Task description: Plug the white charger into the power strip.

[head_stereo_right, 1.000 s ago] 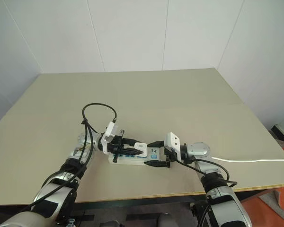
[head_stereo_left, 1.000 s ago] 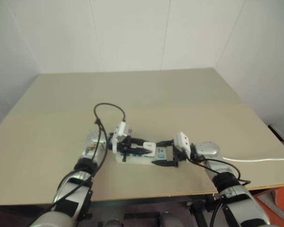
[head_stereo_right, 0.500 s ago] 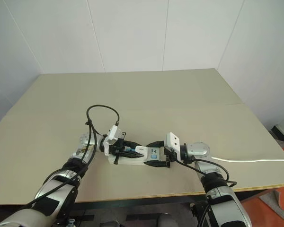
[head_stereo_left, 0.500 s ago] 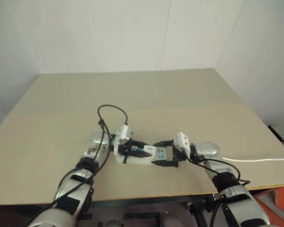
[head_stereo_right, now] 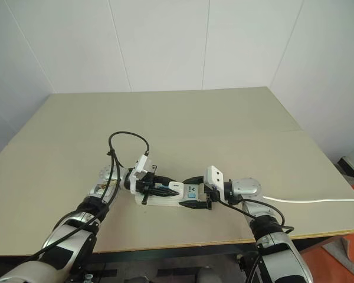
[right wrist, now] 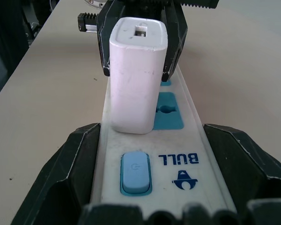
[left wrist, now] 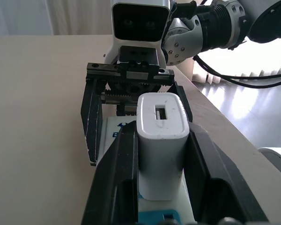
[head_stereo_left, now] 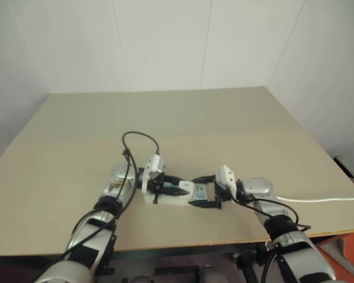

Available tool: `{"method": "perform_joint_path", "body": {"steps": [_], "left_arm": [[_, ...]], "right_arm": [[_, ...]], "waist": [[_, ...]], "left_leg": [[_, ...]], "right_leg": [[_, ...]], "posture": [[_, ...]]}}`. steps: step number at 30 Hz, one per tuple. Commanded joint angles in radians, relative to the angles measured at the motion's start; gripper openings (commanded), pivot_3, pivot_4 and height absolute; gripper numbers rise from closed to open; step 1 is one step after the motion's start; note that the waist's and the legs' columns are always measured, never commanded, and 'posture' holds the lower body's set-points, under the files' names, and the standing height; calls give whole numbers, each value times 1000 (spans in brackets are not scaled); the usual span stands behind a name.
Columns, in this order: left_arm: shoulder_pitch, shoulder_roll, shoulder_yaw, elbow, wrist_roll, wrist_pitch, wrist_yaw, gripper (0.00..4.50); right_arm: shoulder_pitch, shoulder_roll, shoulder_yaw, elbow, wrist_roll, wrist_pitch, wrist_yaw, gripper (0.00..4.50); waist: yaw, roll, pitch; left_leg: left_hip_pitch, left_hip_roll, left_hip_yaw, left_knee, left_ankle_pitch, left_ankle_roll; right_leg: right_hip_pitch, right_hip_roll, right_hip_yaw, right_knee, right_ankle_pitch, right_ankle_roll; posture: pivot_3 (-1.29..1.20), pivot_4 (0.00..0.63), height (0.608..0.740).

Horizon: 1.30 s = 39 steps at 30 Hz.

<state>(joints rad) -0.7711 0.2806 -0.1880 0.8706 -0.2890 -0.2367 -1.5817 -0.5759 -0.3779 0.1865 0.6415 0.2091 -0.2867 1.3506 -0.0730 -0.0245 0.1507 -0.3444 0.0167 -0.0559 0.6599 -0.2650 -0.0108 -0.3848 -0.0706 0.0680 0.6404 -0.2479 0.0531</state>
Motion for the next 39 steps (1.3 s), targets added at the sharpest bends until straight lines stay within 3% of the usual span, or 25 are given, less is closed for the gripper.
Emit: {"method": "perform_joint_path", "body": {"steps": [1,14,22,23,31,32,39], "left_arm": [[68,56,-41,24,116,8,58,975],[149,90,-78,-70,136,61,109,975],[141,91,-66,-60,105,77,88,975],[142,89,-56,-62,90,70,75,1717],[141,71,6,-65,61,-20,44,4289],[139,71,13,-67,55,-23,38,4461],[144,140,36,-189,-56,49,-32,4461]], "right_arm": [[21,2,52,22,-63,-17,18,3365],[16,4,49,37,-76,-34,14,3365],[10,13,45,48,-82,-39,14,3365],[10,13,45,48,-82,-41,14,3365],[11,14,44,54,-81,-41,14,3365],[11,14,44,54,-80,-41,15,3365],[12,10,44,50,-82,-42,18,3365]], "waist": [[0,0,-3],[-1,0,-11],[-2,0,-11],[-4,1,-12],[-3,2,-12],[-3,2,-12],[-5,2,-12]], "left_leg": [[0,0,0,0,0,0],[4,0,0,-1,-1,2],[12,2,1,-10,-2,2],[12,2,1,-10,-2,2],[13,2,1,-13,-2,2],[13,2,1,-13,-2,2],[12,2,1,-14,-2,2]], "right_leg": [[0,0,0,0,0,0],[2,1,1,-1,-1,1],[17,2,1,-11,-2,2],[17,3,1,-11,-2,2],[16,3,2,-11,-2,1],[16,3,2,-11,-2,1],[14,3,2,-11,-2,1]], "posture": [[0,150,740],[0,150,740],[0,150,740],[0,150,740],[0,150,740],[0,150,740],[0,150,740]]}}
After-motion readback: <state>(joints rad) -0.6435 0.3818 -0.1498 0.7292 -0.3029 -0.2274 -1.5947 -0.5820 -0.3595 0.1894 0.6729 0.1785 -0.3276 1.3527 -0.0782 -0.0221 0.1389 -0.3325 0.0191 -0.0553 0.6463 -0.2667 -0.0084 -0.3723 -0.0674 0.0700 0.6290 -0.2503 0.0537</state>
